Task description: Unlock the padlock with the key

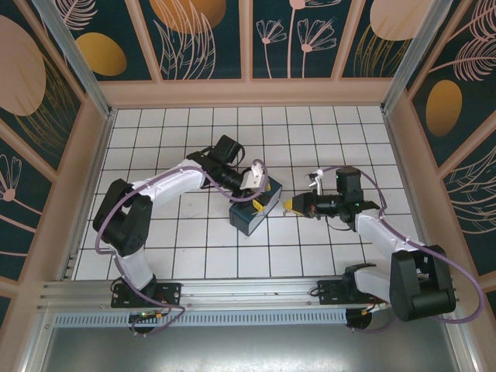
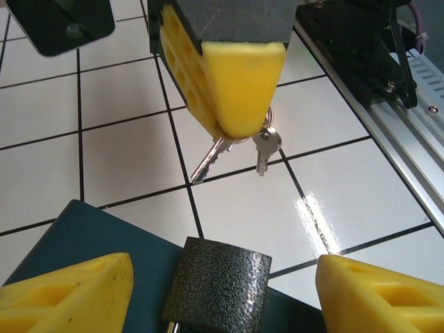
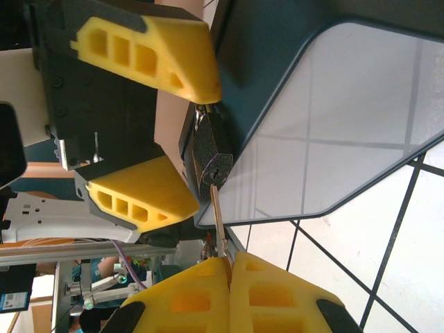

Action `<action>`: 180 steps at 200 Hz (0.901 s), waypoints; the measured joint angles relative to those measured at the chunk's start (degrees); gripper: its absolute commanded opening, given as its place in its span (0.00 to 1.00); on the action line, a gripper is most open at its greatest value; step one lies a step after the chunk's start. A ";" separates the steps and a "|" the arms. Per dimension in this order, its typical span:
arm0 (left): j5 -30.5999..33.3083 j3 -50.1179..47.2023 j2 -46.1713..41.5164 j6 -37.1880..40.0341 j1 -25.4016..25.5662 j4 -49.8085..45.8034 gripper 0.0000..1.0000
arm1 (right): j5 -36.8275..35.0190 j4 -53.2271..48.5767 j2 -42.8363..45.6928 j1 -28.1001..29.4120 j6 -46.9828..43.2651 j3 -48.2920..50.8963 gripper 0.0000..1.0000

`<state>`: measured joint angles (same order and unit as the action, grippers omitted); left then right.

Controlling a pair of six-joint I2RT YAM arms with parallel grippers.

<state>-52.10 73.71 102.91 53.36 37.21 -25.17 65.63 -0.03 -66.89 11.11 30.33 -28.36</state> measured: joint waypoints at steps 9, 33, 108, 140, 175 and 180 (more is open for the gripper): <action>0.11 0.02 0.35 0.22 0.07 -0.22 0.70 | 0.00 0.00 0.00 0.00 0.02 0.00 0.00; 0.35 0.76 1.05 0.90 0.22 -1.46 0.67 | 0.00 -0.02 0.00 0.02 0.02 0.00 0.00; 0.48 1.92 1.84 2.14 0.22 -2.67 0.51 | 0.09 0.04 -0.17 1.05 0.02 0.00 0.00; 0.46 1.95 1.84 2.29 0.26 -2.97 0.41 | 0.07 0.17 -1.49 1.88 0.02 0.00 0.00; 0.42 1.95 1.84 2.29 0.26 -2.93 0.38 | 0.04 0.22 -1.75 2.34 0.15 0.00 0.00; 0.39 1.95 1.84 2.27 0.26 -2.93 0.37 | 0.04 0.22 -1.77 2.49 0.15 0.00 0.00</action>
<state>-51.70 75.66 104.75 55.64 37.47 -28.10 65.67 0.19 -68.66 13.61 30.48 -28.36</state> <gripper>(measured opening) 0.388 0.050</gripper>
